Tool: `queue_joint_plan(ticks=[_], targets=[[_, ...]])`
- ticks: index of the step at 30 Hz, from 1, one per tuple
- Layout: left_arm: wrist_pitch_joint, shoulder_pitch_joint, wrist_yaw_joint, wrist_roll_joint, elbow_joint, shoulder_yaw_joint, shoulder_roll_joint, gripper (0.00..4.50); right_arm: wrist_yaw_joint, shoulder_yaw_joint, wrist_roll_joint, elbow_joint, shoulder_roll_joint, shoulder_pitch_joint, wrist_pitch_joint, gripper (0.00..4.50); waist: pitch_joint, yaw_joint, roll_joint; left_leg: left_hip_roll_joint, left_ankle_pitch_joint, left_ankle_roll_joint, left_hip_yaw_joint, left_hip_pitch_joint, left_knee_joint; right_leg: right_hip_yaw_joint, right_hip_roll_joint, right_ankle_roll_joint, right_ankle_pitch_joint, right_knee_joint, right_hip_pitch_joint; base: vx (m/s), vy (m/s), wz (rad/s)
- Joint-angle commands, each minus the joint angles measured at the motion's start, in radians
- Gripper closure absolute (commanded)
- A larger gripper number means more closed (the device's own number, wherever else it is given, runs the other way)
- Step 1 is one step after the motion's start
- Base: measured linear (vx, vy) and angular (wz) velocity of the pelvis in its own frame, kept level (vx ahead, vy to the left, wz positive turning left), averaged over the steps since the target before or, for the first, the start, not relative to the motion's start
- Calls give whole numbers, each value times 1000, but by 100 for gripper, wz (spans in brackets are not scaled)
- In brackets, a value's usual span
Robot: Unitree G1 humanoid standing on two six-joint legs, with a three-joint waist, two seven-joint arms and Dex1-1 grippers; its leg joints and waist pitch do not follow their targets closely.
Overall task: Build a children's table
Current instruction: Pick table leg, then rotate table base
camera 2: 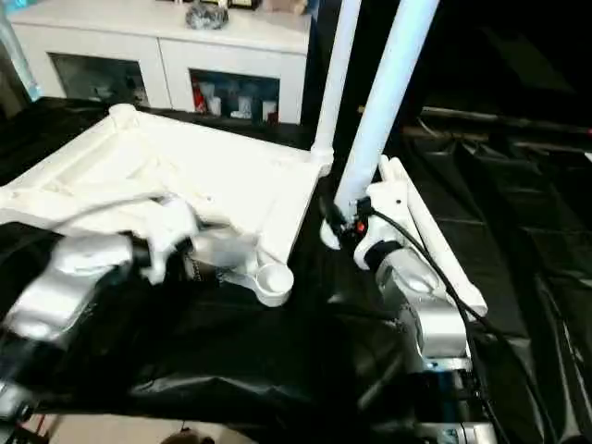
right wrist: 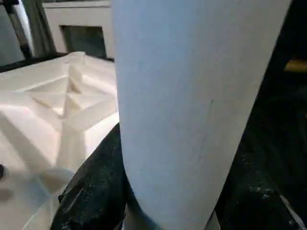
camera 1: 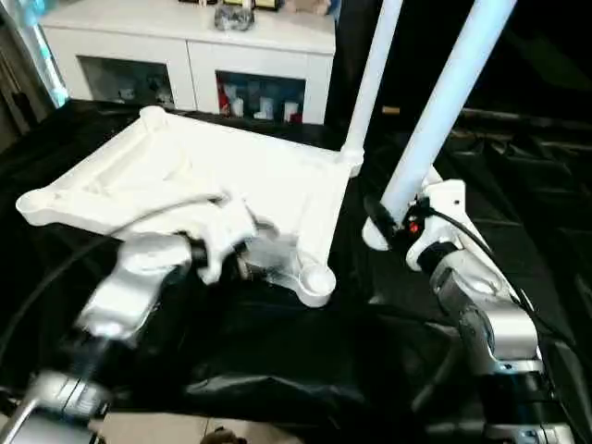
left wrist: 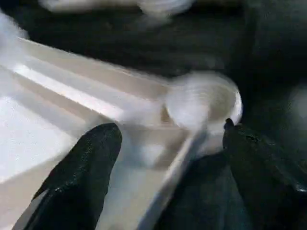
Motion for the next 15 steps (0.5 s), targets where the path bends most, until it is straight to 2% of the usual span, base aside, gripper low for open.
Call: queue_joint_plan(ticks=[1, 2, 3, 4, 5, 6, 7, 8, 9, 10, 11, 12, 14, 15], targets=[[-61, -36, -36, 50, 47, -29, 8, 62, 2, -32, 37, -41, -10, -20, 33, 258, -62, 1, 19, 53, -242, -47, -22, 28, -82, 50, -86, -139, -182, -95, 20, 0, 0, 0], [-88, -66, -53, 62, 98, -37, 4, 62, 8, -34, 49, -49, -11, -13, 39, 258, -63, 0, 18, 52, -213, -49, -22, 23, -82, 47, -85, -146, -130, -89, 26, 0, 0, 0], [-102, -86, -63, 66, 130, -40, 0, 62, 10, -34, 53, -53, -13, -9, 43, 258, -67, 2, 19, 51, -193, -48, -20, 24, -78, 46, -85, -160, -81, -82, 26, 0, 0, 0], [-122, -114, -79, 69, 176, -43, -5, 62, -10, -13, 5, -55, -29, -1, 44, 258, -69, 4, 29, 52, -187, -50, -20, 24, -77, 45, -87, -181, -39, -75, 28, 0, 0, 0], [-151, -155, -107, 68, 238, -44, -10, 62, -8, 6, -21, -65, -43, 13, 46, 258, -69, 4, 29, 52, -187, -50, -20, 24, -77, 45, -87, -181, -39, -75, 28, 0, 0, 0], [-181, -191, -132, 66, 294, -43, -16, 89, 1, 20, -33, -78, -52, 26, 48, 258, -73, 4, 27, 46, -169, -53, -17, 27, -72, 45, -80, -183, 7, -76, 31, 0, 0, 0], [-194, -203, -138, 65, 314, -43, -19, 97, 3, 23, -33, -83, -53, 29, 49, 258, -76, 4, 34, 47, -154, -52, -19, 25, -70, 45, -82, -191, 47, -68, 34, 0, 0, 0], [-209, -215, -144, 64, 335, -42, -22, 97, 9, 23, -24, -89, -53, 31, 53, 258, -75, 4, 28, 47, -140, -40, -18, 22, -69, 43, -80, -201, 94, -67, 35, 0, 0, 0], [-226, -244, -184, 66, 380, -47, -27, 102, 19, 34, -24, -102, -58, 37, 46, 258, -73, 2, 38, 46, -141, -30, -19, 20, -68, 43, -82, -212, 109, -65, 35, 0, 0, 0], [-232, -253, -198, 66, 395, -48, -28, 117, 21, 38, -28, -105, -60, 40, 37, 258, -73, 2, 38, 45, -147, -26, -17, 20, -67, 43, -82, -213, 106, -68, 36, 0, 0, 0], [-240, -271, -228, 65, 422, -48, -33, 133, 20, 44, -43, -107, -61, 44, 1, 258, -72, 2, 32, 46, -158, -22, -16, 21, -67, 44, -84, -218, 88, -71, 37, 0, 0, 0], [-243, -285, -249, 65, 443, -49, -38, 142, 16, 48, -57, -105, -60, 45, -33, 258, -71, 3, 45, 48, -173, -26, -17, 23, -66, 45, -88, -227, 65, -71, 35, 0, 0, 0], [-277, -314, -284, 72, 498, -52, -46, 148, 14, 52, -63, -106, -62, 47, -47, 258, -67, 2, 37, 50, -198, -25, -15, 24, -69, 45, -87, -236, 19, -76, 35, 0, 0, 0], [-296, -329, -299, 78, 532, -56, -51, 156, 19, 56, -64, -111, -64, 50, -51, 258, -66, 3, 38, 50, -203, -23, -15, 25, -69, 47, -88, -238, -9, -78, 35, 0, 0, 0]])
